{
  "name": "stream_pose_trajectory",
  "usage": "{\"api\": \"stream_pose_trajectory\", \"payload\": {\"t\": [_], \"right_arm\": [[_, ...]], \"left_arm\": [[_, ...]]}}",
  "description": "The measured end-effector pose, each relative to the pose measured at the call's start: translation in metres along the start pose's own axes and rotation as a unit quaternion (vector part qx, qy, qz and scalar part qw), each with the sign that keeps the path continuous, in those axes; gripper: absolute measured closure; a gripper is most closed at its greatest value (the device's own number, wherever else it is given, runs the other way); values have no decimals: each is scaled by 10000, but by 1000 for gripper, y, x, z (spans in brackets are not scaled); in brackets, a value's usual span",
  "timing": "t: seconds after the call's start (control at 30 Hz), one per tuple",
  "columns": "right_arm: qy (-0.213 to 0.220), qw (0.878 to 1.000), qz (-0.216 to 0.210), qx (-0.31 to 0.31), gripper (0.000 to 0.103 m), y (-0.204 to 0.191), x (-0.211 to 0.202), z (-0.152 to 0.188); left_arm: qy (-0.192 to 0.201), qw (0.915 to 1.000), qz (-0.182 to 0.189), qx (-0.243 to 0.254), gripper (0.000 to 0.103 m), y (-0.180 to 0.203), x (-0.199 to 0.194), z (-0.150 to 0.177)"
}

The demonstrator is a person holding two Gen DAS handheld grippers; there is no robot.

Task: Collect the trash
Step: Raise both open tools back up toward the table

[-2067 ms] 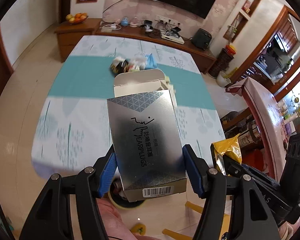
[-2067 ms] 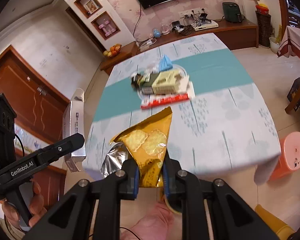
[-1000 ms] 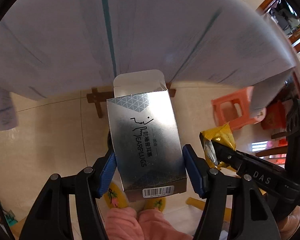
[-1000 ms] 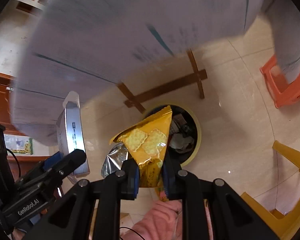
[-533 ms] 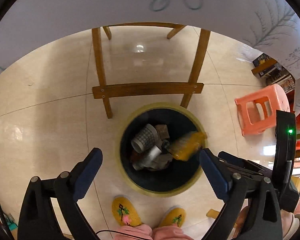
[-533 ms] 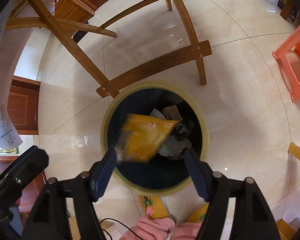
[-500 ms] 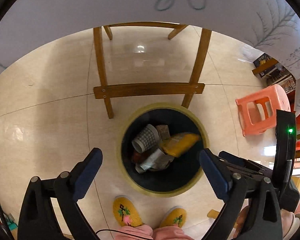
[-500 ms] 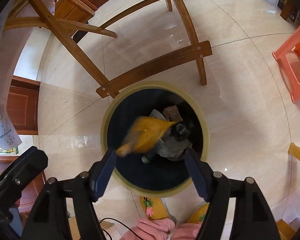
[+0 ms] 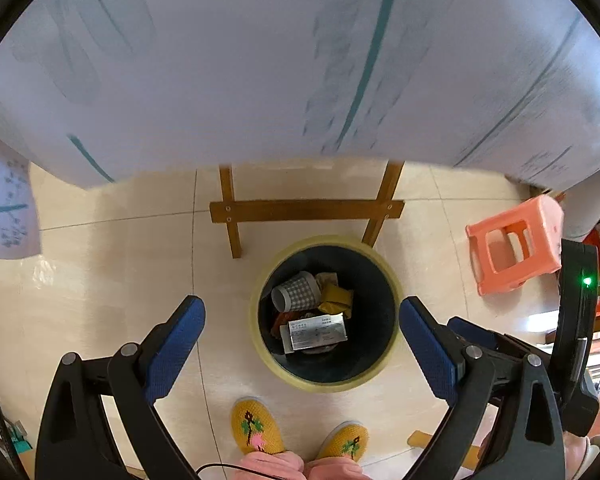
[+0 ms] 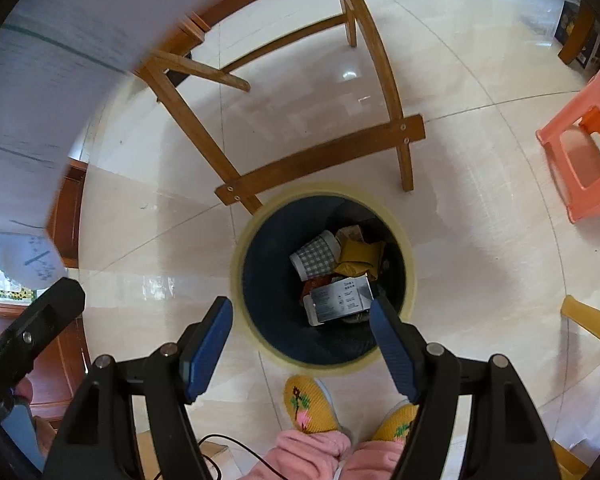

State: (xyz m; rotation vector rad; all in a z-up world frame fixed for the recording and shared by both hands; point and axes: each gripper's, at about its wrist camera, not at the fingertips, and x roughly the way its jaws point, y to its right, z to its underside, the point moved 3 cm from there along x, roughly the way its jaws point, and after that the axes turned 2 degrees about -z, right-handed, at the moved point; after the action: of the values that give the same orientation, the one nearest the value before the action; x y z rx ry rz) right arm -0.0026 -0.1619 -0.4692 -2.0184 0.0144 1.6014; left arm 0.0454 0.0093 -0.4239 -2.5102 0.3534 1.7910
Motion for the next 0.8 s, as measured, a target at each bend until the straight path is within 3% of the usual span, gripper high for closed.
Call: {"api": "stream_pose_trajectory", "payload": {"t": [0.2, 0.3, 0.57, 0.8], "right_arm": [[99, 9999, -61, -91, 32, -27, -65, -2], [157, 9996, -111, -214, 32, -43, -103, -4], [422, 9963, -375, -642, 32, -87, -214, -10], [695, 9901, -578, -1075, 32, -113, -295, -9]], "left_arm": [[78, 9999, 95, -8, 6, 8, -66, -15], [119, 9998, 151, 33, 1, 13, -106, -24], [264, 9991, 330, 72, 1, 25, -223, -43], [399, 9969, 677, -81, 1, 31, -308, -49]]}}
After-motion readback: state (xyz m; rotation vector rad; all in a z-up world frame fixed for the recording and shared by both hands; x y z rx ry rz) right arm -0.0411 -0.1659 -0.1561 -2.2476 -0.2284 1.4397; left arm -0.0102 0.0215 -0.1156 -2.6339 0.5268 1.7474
